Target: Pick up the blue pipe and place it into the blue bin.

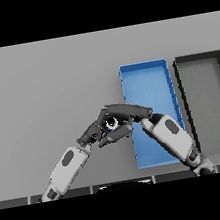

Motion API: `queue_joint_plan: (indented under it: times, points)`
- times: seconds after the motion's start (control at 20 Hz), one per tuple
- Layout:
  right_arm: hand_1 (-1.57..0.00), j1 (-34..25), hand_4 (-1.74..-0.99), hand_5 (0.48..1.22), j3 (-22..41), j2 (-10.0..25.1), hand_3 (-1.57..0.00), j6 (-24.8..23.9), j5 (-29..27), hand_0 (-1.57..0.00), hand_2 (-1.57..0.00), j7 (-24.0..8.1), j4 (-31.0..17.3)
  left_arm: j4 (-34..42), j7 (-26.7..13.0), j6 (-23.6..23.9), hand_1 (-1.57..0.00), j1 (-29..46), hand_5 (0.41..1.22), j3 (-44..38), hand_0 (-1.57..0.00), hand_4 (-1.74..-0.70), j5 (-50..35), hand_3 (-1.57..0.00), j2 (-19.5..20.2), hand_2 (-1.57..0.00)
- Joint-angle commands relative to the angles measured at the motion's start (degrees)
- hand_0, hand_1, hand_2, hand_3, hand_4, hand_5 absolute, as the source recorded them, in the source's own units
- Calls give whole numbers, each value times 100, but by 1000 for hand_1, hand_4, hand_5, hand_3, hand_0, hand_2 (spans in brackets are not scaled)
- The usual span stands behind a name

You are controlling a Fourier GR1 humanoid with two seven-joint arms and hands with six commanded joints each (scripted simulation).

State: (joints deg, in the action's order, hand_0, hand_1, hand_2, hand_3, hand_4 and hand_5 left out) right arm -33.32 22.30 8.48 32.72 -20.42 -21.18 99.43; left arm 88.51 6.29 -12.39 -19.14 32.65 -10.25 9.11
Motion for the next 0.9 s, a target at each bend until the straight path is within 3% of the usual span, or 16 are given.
queue_joint_plan:
  times: [0.0,0.1,0.25,0.3,0.35,0.45,0.6,0.75,0.85]
  points:
    - [-1427,9,-1456,1010,-12,16,-1376,8,140,-1424,-1427,108,37,-8,-93,45,-1423,-63,1214,14,-1429,-1719,0,-588,19,-1419]
    - [-1479,34,-1465,1086,-20,-40,-1446,142,426,-1477,-1479,332,16,-100,-11,97,-1454,-177,1216,46,-1480,-1727,70,-550,108,-1474]
    - [-1524,184,-1473,1152,-67,-215,-1507,276,339,-1523,-1524,88,128,-107,66,135,-1356,-225,1219,149,-1499,-1734,103,-505,214,-1521]
    - [-1533,215,-1474,1166,-139,-245,-1520,372,302,-1533,-1533,43,84,-148,45,58,-1220,-262,1219,198,-1426,-1637,116,-531,223,-1350]
    - [-1541,260,-1477,1177,-165,-300,-1530,396,386,-1540,-1541,84,116,-139,61,-24,-1190,-271,1219,201,-1407,-1544,144,-518,299,-1242]
    - [-1552,269,-1480,1193,-218,-415,-1545,475,554,-1551,-1552,48,162,-177,17,-205,-802,-304,1220,212,-979,-1343,156,-332,355,-819]
    - [-1561,310,-1482,1206,-329,-552,-1558,576,491,-1561,-1561,-62,191,-169,43,-457,-410,-269,1184,211,-501,-1110,286,-170,409,-419]
    - [-1566,334,-1484,1214,-393,-763,-1564,630,535,-1566,-1566,-104,184,-199,30,-334,-210,-301,964,185,-256,-950,577,-86,411,-214]
    - [-1568,452,-1484,1216,-425,-821,-1567,687,521,-1568,-1568,-13,275,-217,-218,-270,-134,-289,842,154,-163,-880,583,-55,462,-137]
